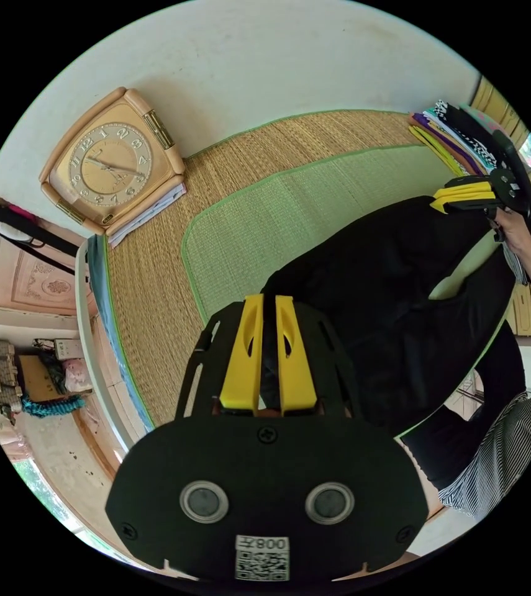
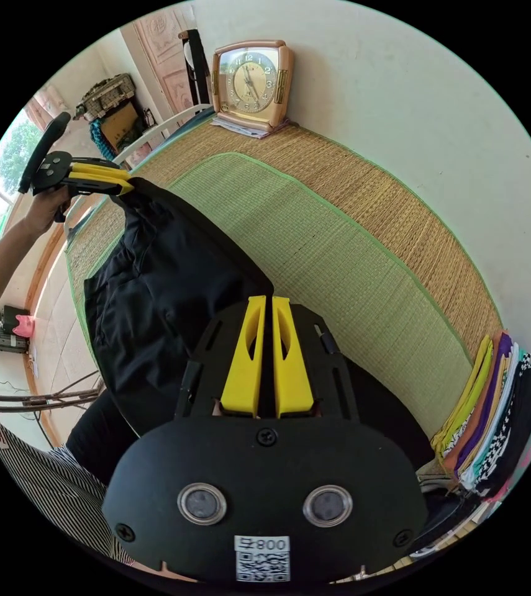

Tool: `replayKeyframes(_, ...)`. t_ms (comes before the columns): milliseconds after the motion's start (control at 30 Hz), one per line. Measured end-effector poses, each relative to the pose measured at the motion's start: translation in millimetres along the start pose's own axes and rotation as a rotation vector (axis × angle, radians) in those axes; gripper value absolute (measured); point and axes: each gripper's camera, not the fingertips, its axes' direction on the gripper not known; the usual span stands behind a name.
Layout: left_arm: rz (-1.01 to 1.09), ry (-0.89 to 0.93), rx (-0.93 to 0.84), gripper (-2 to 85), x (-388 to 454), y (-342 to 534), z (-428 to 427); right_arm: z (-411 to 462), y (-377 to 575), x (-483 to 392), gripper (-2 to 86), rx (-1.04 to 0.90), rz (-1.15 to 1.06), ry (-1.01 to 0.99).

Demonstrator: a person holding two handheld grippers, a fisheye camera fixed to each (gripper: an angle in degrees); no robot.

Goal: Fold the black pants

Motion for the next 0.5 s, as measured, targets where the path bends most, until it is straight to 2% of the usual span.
replayKeyframes(300,0.017,0.002,0.04,1.7,41.1,100.7,-58.9,-36.7,86.4,-60.7,1.5,0.062,-0.003,-0.032)
replayKeyframes(500,0.035,0.0,0.011,1.8,68.6,179.5,-68.4,-46.0,142.0,-115.2,1.6,0.085,-0.043,-0.056)
